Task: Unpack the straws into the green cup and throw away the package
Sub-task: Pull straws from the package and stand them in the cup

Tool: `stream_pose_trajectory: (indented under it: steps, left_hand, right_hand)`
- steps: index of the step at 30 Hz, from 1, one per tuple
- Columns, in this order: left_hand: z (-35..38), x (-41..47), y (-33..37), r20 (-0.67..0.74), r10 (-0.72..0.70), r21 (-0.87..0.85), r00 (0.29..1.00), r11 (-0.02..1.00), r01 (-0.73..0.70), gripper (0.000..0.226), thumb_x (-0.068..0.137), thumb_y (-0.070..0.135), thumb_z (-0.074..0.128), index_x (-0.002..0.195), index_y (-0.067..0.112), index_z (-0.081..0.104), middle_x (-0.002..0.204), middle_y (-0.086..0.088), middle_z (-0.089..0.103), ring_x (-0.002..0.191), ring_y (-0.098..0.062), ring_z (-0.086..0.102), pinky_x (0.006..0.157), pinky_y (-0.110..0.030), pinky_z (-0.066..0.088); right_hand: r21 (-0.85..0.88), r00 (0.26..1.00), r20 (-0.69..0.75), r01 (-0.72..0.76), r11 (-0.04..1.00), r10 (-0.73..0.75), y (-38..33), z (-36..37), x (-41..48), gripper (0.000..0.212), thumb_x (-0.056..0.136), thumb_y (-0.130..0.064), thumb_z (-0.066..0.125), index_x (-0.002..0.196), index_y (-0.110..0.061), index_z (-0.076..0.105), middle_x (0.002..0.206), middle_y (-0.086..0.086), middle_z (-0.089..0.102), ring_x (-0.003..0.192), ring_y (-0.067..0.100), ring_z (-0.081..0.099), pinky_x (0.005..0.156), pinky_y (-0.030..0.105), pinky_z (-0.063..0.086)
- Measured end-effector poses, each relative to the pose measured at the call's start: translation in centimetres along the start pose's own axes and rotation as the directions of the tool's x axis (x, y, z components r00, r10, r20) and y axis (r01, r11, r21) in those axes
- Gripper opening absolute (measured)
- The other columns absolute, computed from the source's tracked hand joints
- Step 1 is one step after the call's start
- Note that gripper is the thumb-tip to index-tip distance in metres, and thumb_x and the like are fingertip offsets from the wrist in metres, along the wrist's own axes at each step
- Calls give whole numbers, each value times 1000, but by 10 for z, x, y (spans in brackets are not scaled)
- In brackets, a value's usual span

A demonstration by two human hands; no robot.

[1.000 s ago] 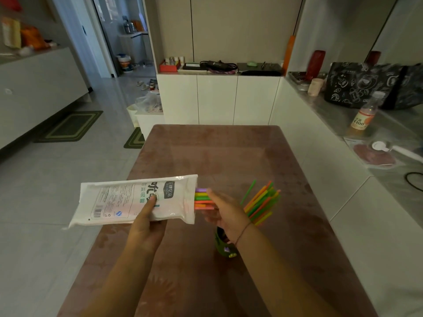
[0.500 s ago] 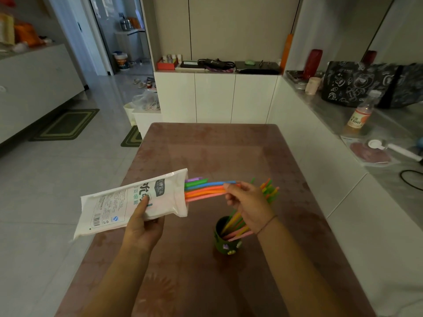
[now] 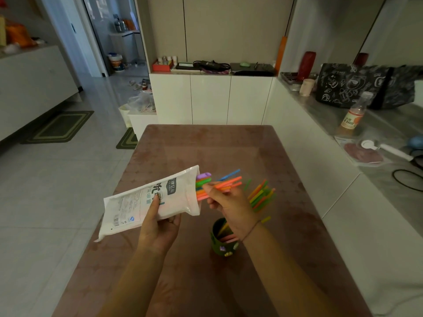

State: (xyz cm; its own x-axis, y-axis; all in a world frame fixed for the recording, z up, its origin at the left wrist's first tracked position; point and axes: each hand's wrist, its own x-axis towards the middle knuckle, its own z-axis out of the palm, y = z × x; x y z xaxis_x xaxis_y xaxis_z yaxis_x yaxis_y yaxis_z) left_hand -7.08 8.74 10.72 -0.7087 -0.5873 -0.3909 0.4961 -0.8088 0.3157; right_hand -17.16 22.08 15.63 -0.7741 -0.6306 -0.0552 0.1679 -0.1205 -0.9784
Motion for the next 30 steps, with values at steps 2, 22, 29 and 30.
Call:
stream_pose_trajectory:
  steps: [2,22,29,30]
  left_hand:
    - [-1,0,-2,5,-9,-13,1000,1000,9,39,85,14,66,121,20,56,114,-3,72,104,-18,69,84,-39,57]
    - [-8,4,11,-211,18,74,977,997,-2,26,86,6,65,109,16,59,86,-2,76,86,-15,72,61,-31,61]
    - [-3,4,4,-165,40,109,985,994,-22,20,88,3,62,103,15,61,84,-1,77,80,-13,73,75,-33,59]
    - [-3,4,4,-166,45,110,985,994,-27,20,87,3,62,103,15,61,85,-2,77,81,-13,73,75,-33,58]
  right_hand:
    - [-74,998,54,48,996,-44,-3,1,-2,7,85,-16,63,87,-16,70,68,-1,65,64,7,60,59,20,50]
    - [0,969,-225,108,994,-105,-14,-42,14,14,82,-8,66,69,-14,68,47,-1,63,42,9,58,43,20,50]
    - [6,989,-134,67,998,-66,-8,-26,9,7,82,-10,66,77,-15,68,55,-1,65,52,11,61,50,22,52]
    - [-1,990,-127,61,998,-61,-7,-25,8,6,82,-11,66,78,-14,68,55,-1,65,52,11,61,52,23,53]
